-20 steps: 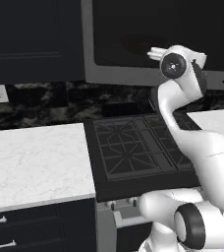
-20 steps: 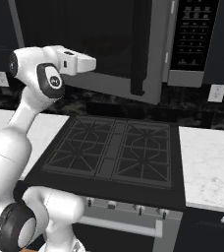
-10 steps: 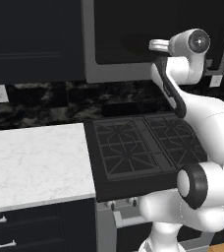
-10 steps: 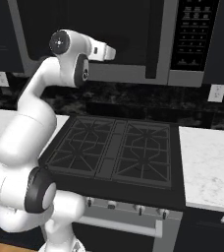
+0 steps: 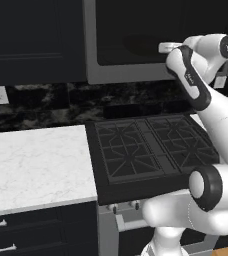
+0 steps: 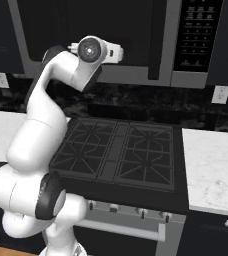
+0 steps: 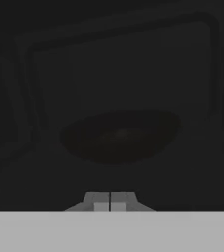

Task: Open the microwave, place the bowl with waffle inside the microwave, then close the microwave door and turn it on.

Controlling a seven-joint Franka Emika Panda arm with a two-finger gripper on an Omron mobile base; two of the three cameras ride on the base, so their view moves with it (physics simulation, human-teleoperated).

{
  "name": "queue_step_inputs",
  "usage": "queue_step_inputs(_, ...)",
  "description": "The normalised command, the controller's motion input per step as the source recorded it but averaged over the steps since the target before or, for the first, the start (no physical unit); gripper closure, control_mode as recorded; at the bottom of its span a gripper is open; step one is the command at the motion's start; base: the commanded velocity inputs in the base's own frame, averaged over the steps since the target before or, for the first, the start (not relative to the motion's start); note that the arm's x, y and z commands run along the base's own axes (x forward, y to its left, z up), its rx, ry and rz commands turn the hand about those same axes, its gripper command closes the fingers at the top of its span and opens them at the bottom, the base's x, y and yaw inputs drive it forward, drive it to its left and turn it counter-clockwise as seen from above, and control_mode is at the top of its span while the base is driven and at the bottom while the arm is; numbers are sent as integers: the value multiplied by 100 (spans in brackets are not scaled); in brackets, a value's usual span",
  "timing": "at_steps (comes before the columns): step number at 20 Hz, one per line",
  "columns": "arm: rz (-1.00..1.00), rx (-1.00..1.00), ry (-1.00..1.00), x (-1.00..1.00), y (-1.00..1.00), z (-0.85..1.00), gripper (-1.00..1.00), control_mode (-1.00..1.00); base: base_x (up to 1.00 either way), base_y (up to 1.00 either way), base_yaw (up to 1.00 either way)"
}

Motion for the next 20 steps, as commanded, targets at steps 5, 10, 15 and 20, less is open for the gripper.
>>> queue_step_inputs(5, 3, 6, 22, -41, -3, 55, 100, -100, 0, 0, 0)
queue_step_inputs(10, 0, 6, 26, -97, -16, 46, 100, -100, 0, 0, 0)
queue_step_inputs(15, 0, 30, 4, -100, -47, -2, 100, -100, 0, 0, 0)
queue_step_inputs(20, 0, 47, 5, -82, -61, -8, 100, -100, 0, 0, 0)
